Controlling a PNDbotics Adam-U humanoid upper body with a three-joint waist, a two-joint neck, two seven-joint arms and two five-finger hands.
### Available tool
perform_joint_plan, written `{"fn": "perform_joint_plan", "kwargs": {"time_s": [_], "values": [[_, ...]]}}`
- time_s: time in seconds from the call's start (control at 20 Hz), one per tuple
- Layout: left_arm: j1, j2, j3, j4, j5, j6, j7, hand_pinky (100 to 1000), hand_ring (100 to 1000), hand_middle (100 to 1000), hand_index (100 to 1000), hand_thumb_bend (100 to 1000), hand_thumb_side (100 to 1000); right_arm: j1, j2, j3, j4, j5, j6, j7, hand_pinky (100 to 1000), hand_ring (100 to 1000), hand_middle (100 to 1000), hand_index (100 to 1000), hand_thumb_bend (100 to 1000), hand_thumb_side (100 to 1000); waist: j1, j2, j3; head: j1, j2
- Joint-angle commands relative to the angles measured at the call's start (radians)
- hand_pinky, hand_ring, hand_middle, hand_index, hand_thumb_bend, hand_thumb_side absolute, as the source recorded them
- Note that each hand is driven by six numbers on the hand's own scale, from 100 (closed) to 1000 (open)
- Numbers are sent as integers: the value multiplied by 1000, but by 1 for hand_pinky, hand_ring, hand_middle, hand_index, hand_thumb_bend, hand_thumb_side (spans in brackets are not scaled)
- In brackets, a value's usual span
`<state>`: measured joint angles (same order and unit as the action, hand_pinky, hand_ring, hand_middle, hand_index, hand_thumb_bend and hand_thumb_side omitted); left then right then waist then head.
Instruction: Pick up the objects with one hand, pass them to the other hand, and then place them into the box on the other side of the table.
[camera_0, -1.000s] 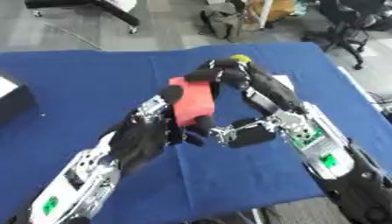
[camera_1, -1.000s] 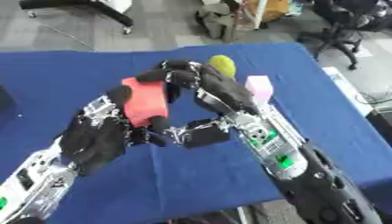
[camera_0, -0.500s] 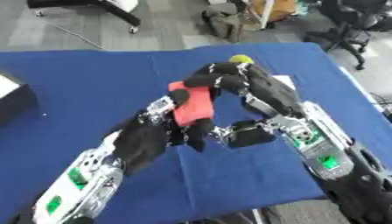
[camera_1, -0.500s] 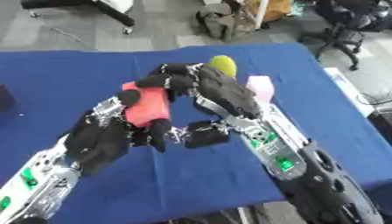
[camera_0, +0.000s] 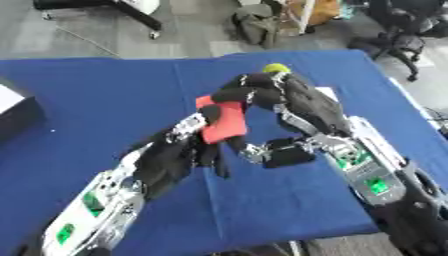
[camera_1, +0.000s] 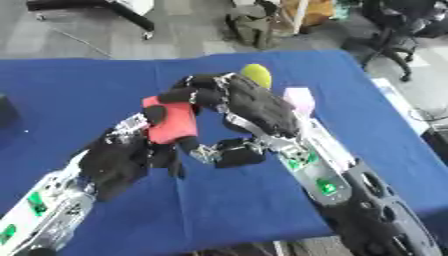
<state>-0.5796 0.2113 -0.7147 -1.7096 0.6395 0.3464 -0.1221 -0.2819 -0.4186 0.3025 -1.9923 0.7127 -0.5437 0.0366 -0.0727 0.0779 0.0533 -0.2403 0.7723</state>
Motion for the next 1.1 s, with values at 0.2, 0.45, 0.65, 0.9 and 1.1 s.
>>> {"fn": "perform_joint_plan", "kwargs": {"time_s": [0.2,0.45,0.65,0.9,1.1], "values": [[-8,-15,6,8,-31,-9,30,523,353,196,421,100,754,-4,-15,-6,-8,-71,-28,20,537,540,433,710,100,100,2,-15,-4,1,-2],[7,-10,20,30,-46,-29,42,524,352,194,419,100,741,-1,-11,-40,-8,-150,-51,12,603,635,602,856,100,100,3,-15,-7,3,-2],[10,-5,21,32,-50,-35,36,528,354,194,419,100,743,0,-12,-56,-8,-160,-87,36,944,938,988,1000,100,224,4,-13,-8,3,-2],[13,-5,20,34,-56,-34,30,530,354,195,419,100,744,0,-10,-62,-8,-143,-106,89,1000,1000,1000,1000,136,232,4,-12,-9,3,-2],[14,-4,20,33,-58,-33,26,531,354,195,419,100,746,1,-8,-69,-8,-115,-102,97,1000,1000,1000,1000,177,217,4,-12,-9,3,-2]]}}
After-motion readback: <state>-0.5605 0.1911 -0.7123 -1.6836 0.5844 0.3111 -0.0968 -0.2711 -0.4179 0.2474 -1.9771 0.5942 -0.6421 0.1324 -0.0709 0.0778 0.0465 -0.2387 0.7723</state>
